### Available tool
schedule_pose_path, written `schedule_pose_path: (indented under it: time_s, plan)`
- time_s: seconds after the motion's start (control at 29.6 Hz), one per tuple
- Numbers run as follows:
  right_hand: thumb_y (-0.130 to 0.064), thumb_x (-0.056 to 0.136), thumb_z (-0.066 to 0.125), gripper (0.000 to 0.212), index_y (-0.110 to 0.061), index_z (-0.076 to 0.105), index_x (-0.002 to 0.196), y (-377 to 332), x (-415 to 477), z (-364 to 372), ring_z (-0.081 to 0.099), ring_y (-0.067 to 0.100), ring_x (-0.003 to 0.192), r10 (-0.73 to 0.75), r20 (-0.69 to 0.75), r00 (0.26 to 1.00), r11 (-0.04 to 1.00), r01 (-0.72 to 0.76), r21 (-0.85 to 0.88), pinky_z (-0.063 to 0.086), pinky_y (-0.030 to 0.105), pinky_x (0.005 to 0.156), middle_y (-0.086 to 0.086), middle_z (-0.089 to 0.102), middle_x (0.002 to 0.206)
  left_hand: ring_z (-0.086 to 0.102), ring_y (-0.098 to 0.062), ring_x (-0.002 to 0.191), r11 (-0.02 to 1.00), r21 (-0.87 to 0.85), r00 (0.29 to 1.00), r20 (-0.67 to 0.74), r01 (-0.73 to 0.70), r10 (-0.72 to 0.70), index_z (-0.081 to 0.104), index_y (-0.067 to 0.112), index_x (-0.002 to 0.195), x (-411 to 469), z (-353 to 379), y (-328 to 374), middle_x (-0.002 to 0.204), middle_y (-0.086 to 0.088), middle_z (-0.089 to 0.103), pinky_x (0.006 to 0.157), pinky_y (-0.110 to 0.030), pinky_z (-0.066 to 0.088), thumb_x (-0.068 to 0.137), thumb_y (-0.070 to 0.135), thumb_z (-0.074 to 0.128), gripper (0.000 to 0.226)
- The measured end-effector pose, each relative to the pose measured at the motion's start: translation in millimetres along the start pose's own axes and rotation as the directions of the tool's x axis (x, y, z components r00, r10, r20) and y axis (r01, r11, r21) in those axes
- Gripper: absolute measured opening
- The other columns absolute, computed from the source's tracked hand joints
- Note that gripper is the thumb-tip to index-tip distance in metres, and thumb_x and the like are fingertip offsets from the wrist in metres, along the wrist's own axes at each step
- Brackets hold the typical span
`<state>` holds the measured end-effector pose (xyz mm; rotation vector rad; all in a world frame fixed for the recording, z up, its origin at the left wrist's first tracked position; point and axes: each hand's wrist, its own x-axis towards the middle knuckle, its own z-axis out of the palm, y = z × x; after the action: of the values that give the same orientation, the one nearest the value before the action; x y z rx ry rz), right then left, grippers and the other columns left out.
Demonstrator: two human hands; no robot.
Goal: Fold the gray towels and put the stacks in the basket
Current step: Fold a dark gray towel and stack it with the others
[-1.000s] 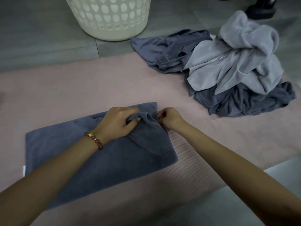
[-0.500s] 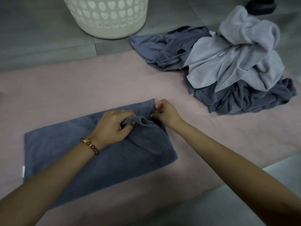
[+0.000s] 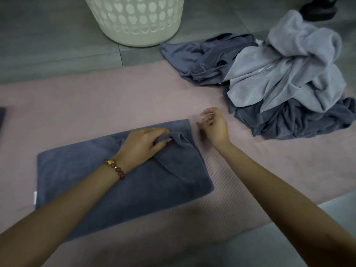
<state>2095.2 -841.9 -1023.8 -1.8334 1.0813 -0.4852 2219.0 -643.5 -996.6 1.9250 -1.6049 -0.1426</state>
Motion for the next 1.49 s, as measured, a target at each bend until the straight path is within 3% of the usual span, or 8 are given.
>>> schedule_pose_path:
  time_s: [0.14, 0.24, 0.51, 0.85, 0.98, 1.08, 1.32, 1.49]
  plan:
    - [-0.023, 0.098, 0.045, 0.013, -0.017, 0.057, 0.096, -23, -13, -25, 0.059, 0.01, 0.061, 0.042, 0.256, 0.966, 0.911, -0.143, 0.388, 0.045, 0.017, 0.054, 0.001, 0.064, 0.08, 0.061, -0.02, 0.08, 0.991, 0.119, 0.992, 0.099, 0.068, -0.08, 0.062, 0.017, 0.088, 35, 11, -4, 0.087, -0.002, 0.069, 0.065, -0.031, 0.042, 0.09, 0.047, 0.046, 0.034]
    - [-0.027, 0.089, 0.062, 0.029, -0.015, 0.054, 0.114, -24, -22, -25, 0.062, 0.01, 0.086, 0.009, 0.546, 0.838, 0.975, -0.128, 0.18, 0.05, 0.018, 0.074, 0.002, 0.065, 0.099, 0.06, -0.026, 0.086, 0.97, 0.192, 0.952, 0.237, 0.149, -0.193, 0.059, 0.014, 0.087, 60, 23, -17, 0.09, -0.007, 0.067, 0.066, -0.034, 0.039, 0.092, 0.043, 0.052, 0.03]
    - [-0.032, 0.086, 0.065, 0.033, -0.019, 0.047, 0.061, -22, -7, 22, 0.045, 0.008, 0.056, 0.118, 0.205, 0.972, 0.989, -0.096, -0.114, 0.038, 0.022, 0.056, -0.008, 0.048, 0.058, 0.059, -0.025, 0.094, 0.962, 0.197, 0.98, 0.021, 0.191, -0.198, 0.06, 0.015, 0.106, 27, 10, -27, 0.103, -0.004, 0.064, 0.081, -0.036, 0.042, 0.09, 0.041, 0.03, 0.043]
    - [-0.019, 0.09, 0.056, 0.025, -0.016, 0.05, 0.114, -24, -29, 39, 0.052, 0.025, 0.105, -0.08, 0.011, 0.997, 0.921, 0.078, -0.381, 0.04, 0.032, 0.084, 0.006, 0.053, 0.117, 0.028, -0.024, 0.14, 0.698, 0.511, 0.829, -0.051, 0.501, -0.558, 0.027, 0.023, 0.148, -134, -25, -67, 0.153, -0.004, 0.03, 0.112, -0.054, 0.012, 0.089, 0.051, 0.022, 0.065]
    - [-0.034, 0.092, 0.038, 0.049, -0.019, 0.042, 0.139, -40, -64, 68, 0.032, 0.029, 0.137, -0.506, 0.403, 0.763, 0.624, 0.646, -0.439, 0.024, 0.042, 0.111, 0.008, 0.038, 0.147, 0.02, -0.024, 0.143, 0.606, 0.484, 0.728, -0.101, 0.631, -0.678, 0.023, 0.029, 0.148, -133, -36, -74, 0.154, 0.0, 0.026, 0.108, -0.064, 0.004, 0.085, 0.057, 0.015, 0.069]
    - [-0.069, 0.085, 0.007, 0.074, -0.034, 0.017, 0.149, -30, -74, 83, 0.015, 0.024, 0.145, -0.362, 0.778, 0.513, 0.323, 0.852, -0.411, 0.001, 0.05, 0.115, -0.006, 0.019, 0.157, 0.016, -0.021, 0.144, 0.597, 0.504, 0.715, -0.06, 0.624, -0.697, 0.016, 0.038, 0.148, -130, -42, -82, 0.157, 0.006, 0.019, 0.103, -0.07, 0.002, 0.085, 0.058, 0.013, 0.066]
    - [-0.056, 0.096, 0.011, 0.057, -0.038, 0.003, 0.149, -48, -34, 89, -0.001, 0.022, 0.146, -0.1, 0.645, 0.757, 0.381, 0.629, -0.678, -0.006, 0.059, 0.111, -0.009, -0.001, 0.159, 0.006, -0.016, 0.146, 0.546, 0.523, 0.636, 0.011, 0.654, -0.772, 0.01, 0.034, 0.15, -114, -61, -93, 0.159, 0.005, 0.007, 0.104, -0.072, 0.003, 0.098, 0.047, 0.018, 0.054]
    - [-0.047, 0.094, 0.016, 0.06, -0.021, 0.035, 0.145, -37, -93, 72, 0.031, 0.029, 0.139, -0.373, 0.682, 0.629, 0.309, 0.777, -0.549, 0.011, 0.055, 0.112, 0.004, 0.035, 0.151, 0.028, -0.027, 0.14, 0.741, 0.551, 0.899, -0.041, 0.384, -0.435, 0.039, 0.019, 0.142, -143, -38, -24, 0.151, -0.006, 0.033, 0.104, -0.072, 0.012, 0.091, 0.046, 0.026, 0.059]
